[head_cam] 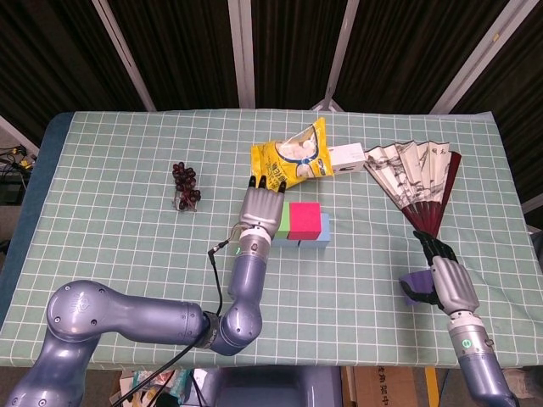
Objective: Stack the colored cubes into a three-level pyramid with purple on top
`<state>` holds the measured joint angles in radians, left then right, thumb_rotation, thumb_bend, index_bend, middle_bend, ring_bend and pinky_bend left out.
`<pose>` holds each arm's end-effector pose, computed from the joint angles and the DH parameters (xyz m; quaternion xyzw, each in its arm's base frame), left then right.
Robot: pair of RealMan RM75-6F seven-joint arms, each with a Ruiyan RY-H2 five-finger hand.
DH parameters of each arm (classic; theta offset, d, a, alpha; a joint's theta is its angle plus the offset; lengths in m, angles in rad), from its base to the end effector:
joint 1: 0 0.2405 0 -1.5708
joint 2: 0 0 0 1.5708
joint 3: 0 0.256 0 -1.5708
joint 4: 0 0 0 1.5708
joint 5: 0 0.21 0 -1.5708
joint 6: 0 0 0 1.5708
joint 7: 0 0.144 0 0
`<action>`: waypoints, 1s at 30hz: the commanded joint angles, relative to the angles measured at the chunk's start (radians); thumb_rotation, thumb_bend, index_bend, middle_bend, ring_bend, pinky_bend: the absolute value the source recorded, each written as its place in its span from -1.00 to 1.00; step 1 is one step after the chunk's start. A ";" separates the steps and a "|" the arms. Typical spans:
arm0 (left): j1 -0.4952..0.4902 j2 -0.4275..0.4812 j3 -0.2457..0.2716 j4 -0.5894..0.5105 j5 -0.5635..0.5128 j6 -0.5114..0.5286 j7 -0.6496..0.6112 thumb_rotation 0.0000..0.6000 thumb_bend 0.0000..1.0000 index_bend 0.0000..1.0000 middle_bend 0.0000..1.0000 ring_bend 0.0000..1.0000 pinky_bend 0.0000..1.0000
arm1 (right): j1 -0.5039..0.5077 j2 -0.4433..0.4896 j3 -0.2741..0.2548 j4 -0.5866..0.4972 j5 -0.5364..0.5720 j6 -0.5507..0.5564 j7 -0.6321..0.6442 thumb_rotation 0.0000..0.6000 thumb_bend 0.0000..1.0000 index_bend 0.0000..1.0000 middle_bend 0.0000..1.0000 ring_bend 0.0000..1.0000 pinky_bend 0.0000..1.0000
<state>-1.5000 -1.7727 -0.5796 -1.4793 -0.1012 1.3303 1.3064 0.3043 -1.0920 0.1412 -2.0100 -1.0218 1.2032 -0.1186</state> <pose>0.0881 0.3753 -0.0397 -0.7399 -0.3721 -0.2154 0.5173 -0.2400 -0.2337 0.1163 0.5320 -0.5786 0.3761 0.4907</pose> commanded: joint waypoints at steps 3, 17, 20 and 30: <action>0.000 -0.001 0.000 0.001 0.002 0.002 0.000 1.00 -0.28 -1.00 -0.28 -0.92 -1.00 | 0.000 0.000 -0.001 0.000 -0.001 -0.001 -0.001 1.00 -0.32 -1.00 -0.88 -1.00 -1.00; 0.005 0.001 0.001 -0.004 0.006 0.005 0.001 1.00 -0.52 -1.00 -0.40 -0.92 -1.00 | 0.000 -0.002 -0.002 0.002 -0.001 0.001 -0.003 1.00 -0.32 -1.00 -0.88 -1.00 -1.00; 0.007 0.003 0.001 -0.007 0.008 0.006 -0.001 1.00 -0.60 -1.00 -0.45 -0.93 -1.00 | 0.000 -0.002 -0.002 0.001 -0.001 0.000 -0.003 1.00 -0.32 -1.00 -0.88 -1.00 -1.00; 0.018 0.008 0.002 -0.017 0.013 0.011 -0.011 1.00 -0.78 -1.00 -0.58 -0.94 -1.00 | 0.001 -0.002 -0.003 0.002 -0.002 -0.001 -0.004 1.00 -0.32 -1.00 -0.88 -1.00 -1.00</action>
<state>-1.4830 -1.7654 -0.5775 -1.4954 -0.0886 1.3407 1.2963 0.3050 -1.0939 0.1383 -2.0080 -1.0242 1.2019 -0.1223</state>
